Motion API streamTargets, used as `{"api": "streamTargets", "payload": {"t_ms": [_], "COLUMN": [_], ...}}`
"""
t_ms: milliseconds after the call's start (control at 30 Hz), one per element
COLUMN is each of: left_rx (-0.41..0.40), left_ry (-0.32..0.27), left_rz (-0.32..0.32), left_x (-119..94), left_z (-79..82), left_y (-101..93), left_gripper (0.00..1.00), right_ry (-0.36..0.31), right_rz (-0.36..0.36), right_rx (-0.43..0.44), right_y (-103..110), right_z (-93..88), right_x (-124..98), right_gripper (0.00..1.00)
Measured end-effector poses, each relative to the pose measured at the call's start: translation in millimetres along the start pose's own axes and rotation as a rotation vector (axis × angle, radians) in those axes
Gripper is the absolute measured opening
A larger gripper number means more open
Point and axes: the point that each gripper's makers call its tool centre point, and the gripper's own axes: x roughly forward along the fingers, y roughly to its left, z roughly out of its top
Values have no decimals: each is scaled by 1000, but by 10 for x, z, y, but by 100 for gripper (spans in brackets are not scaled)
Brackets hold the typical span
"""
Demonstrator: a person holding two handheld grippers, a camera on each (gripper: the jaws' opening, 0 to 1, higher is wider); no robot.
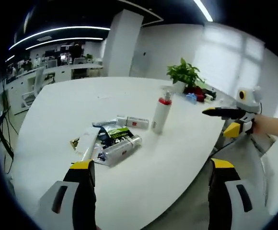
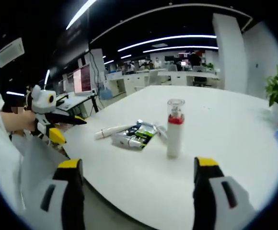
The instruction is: Arrange the skincare products in the storage area until every visible bottle or jar stands upright without overlapping.
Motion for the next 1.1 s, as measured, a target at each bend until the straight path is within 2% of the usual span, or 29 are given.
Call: {"api": "streamTargets", "payload": {"t_ms": [433, 1100], "left_rx": [-16, -2], "left_ry": [1, 5], "left_rz": [40, 65], "left_x": [-160, -185], "left_z": [-126, -60], "left_y": [7, 39], "left_gripper": [97, 97], "right_ry": [2, 4], "right_rz": [3, 17], "right_rx": [21, 6], "right_y": [69, 174], "right_z": [-79, -98], "right_x": [-34, -13], "right_gripper": [99, 99]}}
